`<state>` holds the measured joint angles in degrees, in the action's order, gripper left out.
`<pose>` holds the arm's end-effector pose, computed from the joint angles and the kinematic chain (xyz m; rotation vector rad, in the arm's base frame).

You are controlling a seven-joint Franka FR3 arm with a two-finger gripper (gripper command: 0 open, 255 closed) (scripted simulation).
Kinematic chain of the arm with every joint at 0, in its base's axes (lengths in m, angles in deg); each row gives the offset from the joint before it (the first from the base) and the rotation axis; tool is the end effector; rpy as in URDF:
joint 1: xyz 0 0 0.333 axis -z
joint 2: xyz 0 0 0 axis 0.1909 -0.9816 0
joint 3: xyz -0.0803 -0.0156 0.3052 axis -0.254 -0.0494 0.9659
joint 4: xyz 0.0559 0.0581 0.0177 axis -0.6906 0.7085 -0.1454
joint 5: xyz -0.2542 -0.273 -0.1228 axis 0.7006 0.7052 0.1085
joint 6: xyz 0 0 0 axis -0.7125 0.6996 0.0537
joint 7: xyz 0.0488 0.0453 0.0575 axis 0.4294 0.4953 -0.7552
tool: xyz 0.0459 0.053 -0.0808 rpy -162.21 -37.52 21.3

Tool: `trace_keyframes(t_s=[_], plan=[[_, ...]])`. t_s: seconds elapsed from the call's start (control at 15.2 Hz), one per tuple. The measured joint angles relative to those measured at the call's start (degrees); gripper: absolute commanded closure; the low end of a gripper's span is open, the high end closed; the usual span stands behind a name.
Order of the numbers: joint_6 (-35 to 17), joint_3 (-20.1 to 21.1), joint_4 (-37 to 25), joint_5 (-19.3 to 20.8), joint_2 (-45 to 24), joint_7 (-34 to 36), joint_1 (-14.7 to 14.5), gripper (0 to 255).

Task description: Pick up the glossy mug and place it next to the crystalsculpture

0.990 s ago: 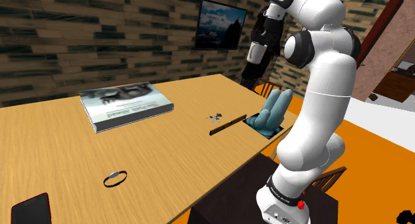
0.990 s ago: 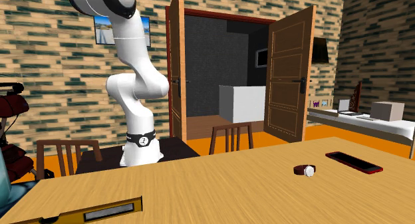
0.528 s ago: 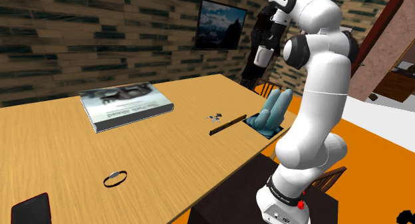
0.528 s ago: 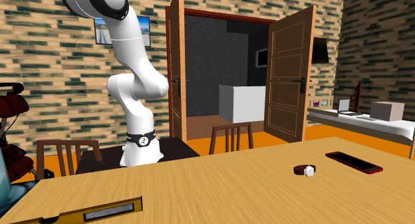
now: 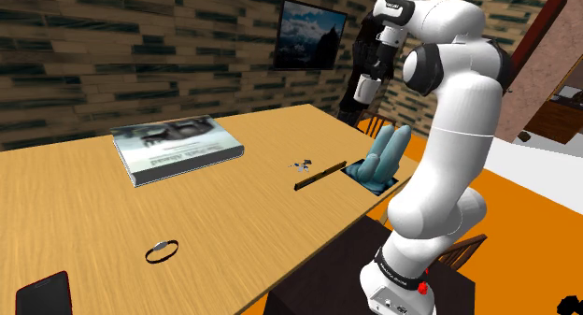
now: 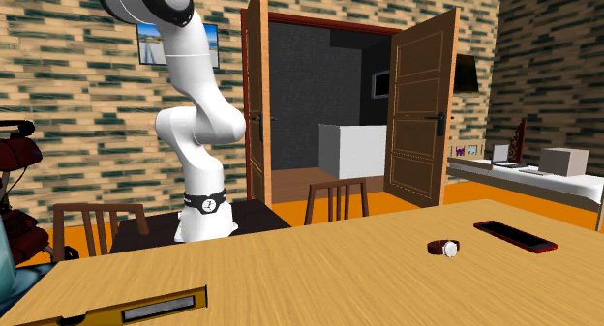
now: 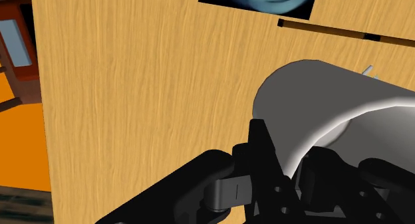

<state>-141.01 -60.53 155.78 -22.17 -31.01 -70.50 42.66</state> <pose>0.3851 -0.4929 0.6141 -3.0924 0.0787 -0.0675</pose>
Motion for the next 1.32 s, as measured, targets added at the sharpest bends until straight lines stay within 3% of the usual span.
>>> trace_keyframes(t_s=[1.32], plan=[[-16.95, 0.46, 19.79, 1.19, 3.07, -0.58, -2.16, 255]])
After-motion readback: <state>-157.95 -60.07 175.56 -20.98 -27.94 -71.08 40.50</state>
